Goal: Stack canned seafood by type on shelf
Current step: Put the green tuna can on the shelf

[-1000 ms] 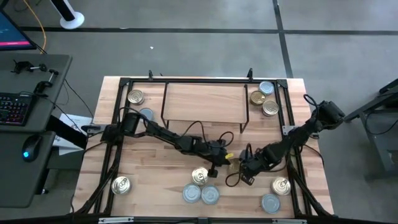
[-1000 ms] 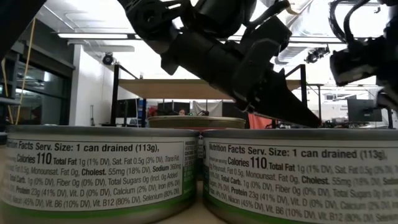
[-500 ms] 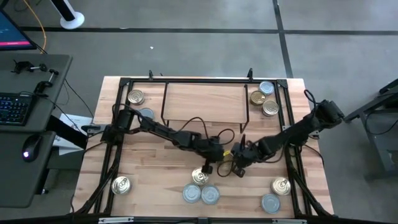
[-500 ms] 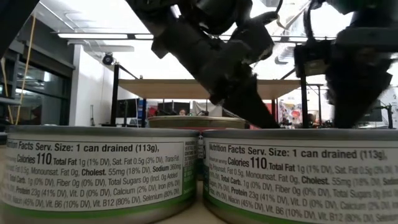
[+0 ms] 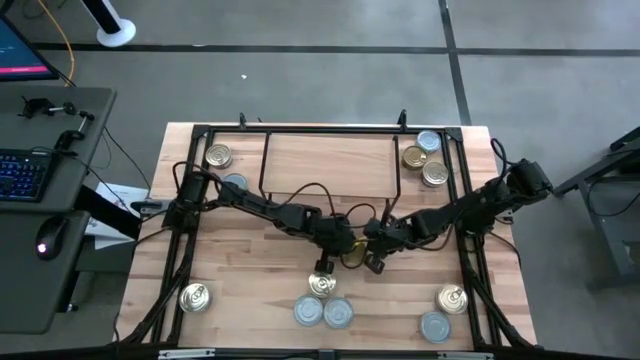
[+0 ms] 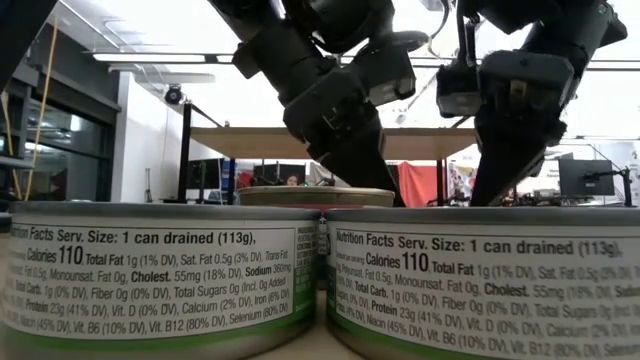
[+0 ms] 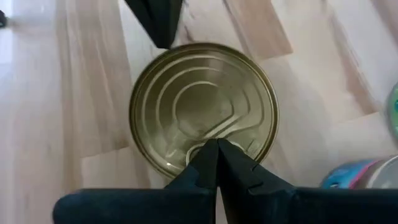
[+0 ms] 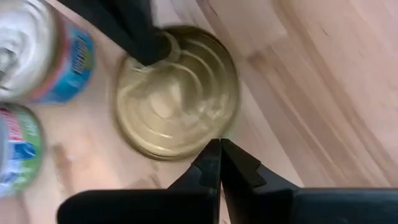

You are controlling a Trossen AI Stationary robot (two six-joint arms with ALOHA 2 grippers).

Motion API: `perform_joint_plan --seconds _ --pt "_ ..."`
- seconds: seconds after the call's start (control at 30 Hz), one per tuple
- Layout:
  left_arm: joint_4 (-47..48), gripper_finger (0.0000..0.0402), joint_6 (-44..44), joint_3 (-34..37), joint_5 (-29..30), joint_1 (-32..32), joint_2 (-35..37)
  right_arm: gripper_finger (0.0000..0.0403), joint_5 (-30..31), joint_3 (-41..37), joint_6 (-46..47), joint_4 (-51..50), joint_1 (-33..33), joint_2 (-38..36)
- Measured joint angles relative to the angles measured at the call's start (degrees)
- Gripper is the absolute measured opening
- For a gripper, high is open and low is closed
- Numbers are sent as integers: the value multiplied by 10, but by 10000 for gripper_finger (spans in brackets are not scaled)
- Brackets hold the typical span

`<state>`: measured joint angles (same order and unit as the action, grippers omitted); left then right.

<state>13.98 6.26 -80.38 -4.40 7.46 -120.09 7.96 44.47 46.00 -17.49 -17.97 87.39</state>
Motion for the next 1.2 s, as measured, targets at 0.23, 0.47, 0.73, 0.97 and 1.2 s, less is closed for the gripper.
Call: perform_joint_plan --seconds 0.23,0.47,0.73,0.97,1.2 --pt "5 0 18 16 16 -1 7 0 -2 1 -11 81 -6 0" --pt "42 0 38 23 35 -4 44 0 -1 1 -11 45 -6 -28" --pt "42 0 44 58 37 -7 106 0 21 1 -23 -40 -3 -45" --pt "-145 0 -33 219 32 6 171 0 22 0 -49 25 1 19" --pt "-242 0 -55 289 45 5 191 0 15 1 -57 44 13 70"
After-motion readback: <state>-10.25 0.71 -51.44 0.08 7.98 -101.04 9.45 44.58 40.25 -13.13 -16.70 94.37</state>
